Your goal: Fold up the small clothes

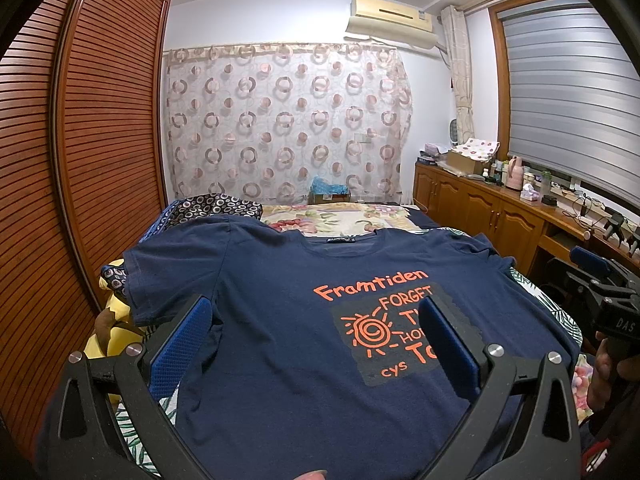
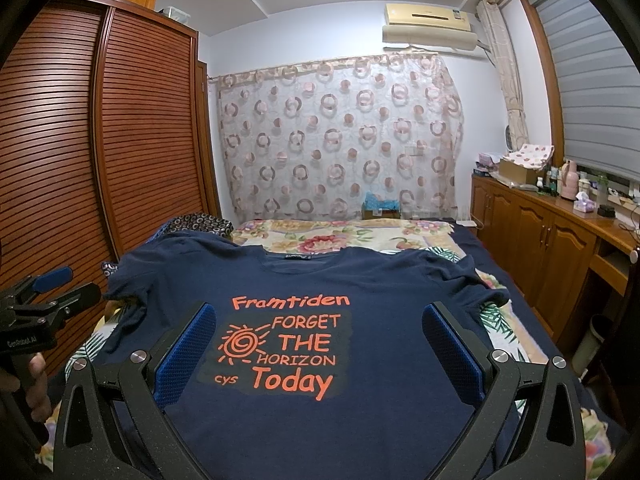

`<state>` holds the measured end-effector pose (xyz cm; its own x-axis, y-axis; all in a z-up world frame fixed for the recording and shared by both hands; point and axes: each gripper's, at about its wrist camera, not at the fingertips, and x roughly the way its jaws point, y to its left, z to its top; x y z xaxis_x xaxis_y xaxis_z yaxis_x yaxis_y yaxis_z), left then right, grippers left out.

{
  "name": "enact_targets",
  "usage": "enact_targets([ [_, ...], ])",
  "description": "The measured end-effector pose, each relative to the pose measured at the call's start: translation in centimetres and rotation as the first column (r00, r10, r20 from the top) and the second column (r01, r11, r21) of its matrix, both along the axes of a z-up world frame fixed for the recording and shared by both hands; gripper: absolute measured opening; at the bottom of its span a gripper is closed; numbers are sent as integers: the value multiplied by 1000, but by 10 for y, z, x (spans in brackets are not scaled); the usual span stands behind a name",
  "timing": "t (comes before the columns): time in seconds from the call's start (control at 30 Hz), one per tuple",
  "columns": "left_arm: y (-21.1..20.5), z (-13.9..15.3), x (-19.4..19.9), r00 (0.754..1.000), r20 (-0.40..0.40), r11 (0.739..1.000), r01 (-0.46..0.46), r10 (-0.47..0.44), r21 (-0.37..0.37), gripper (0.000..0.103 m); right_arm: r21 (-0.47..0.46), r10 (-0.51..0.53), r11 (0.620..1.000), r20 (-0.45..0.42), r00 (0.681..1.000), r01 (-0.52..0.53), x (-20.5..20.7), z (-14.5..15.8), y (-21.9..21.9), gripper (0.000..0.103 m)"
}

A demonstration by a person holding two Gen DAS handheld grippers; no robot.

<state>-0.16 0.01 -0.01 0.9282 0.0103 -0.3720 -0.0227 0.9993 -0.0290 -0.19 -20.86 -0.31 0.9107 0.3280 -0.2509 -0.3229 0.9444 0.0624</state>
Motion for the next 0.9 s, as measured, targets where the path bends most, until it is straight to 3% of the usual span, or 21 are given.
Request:
enact_targets([
  [0.6, 0, -1, 0, 1000, -6, 1000, -1, 1, 0, 103, 7, 10, 1000, -3, 1000, -10, 1, -1, 1, 103],
  [0.9, 23, -26, 4, 998, -66, 1000, -25, 24, -12, 103, 1, 74, 997, -26, 997, -74, 15, -7, 10, 103],
])
